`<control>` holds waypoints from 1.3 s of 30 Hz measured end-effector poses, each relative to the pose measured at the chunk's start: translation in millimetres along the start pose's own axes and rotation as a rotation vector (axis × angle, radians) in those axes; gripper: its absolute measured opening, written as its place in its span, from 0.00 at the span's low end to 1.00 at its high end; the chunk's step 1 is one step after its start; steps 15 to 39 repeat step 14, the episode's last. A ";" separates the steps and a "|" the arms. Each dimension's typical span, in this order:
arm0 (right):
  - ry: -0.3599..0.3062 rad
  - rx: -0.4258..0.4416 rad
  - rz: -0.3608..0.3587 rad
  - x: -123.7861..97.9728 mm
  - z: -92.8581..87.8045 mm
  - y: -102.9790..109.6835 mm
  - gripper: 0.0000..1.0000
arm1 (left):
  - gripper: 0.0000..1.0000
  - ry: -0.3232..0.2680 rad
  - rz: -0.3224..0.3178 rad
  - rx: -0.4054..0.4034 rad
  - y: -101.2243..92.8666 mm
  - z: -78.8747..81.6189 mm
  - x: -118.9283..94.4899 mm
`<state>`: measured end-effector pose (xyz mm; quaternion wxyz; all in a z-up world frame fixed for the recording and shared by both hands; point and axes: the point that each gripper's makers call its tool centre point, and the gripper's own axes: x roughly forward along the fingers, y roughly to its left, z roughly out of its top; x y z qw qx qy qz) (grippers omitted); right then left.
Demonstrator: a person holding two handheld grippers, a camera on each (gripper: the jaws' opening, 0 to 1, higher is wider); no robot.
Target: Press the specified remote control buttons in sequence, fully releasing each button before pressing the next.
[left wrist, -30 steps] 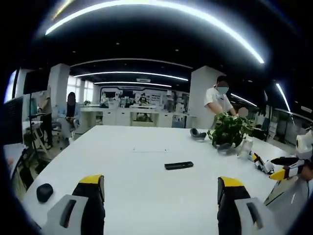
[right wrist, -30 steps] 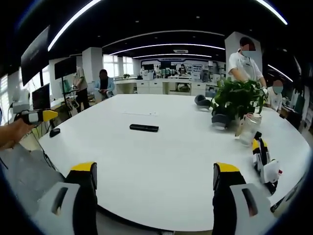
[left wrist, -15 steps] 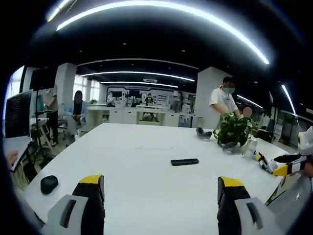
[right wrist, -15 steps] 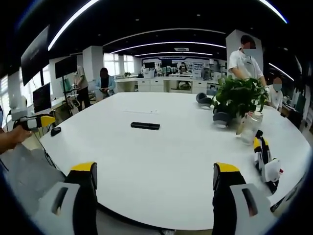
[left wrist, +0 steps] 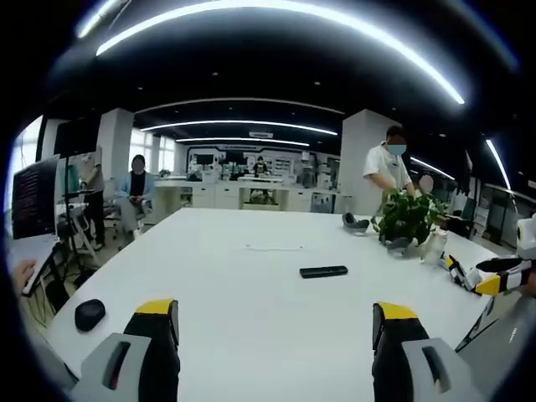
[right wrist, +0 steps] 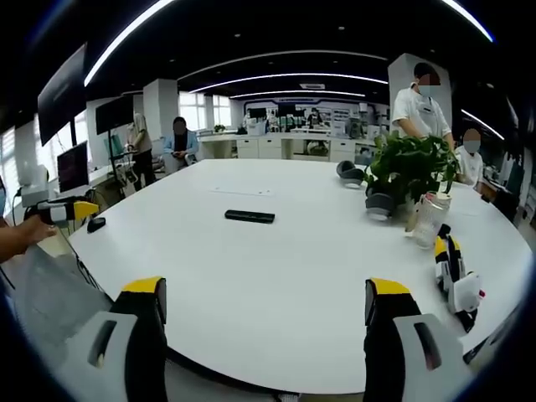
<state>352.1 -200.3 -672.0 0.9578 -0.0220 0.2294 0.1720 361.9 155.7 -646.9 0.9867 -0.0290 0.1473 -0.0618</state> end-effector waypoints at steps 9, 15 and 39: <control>-0.009 0.007 -0.014 -1.1 1.0 -2.5 1.00 | 1.00 -0.006 0.000 -0.004 1.3 0.7 -0.6; -0.006 -0.007 -0.005 -0.7 0.8 -0.1 1.00 | 1.00 -0.010 0.008 -0.012 3.0 1.2 -1.6; -0.006 -0.007 -0.005 -0.7 0.8 -0.1 1.00 | 1.00 -0.010 0.008 -0.012 3.0 1.2 -1.6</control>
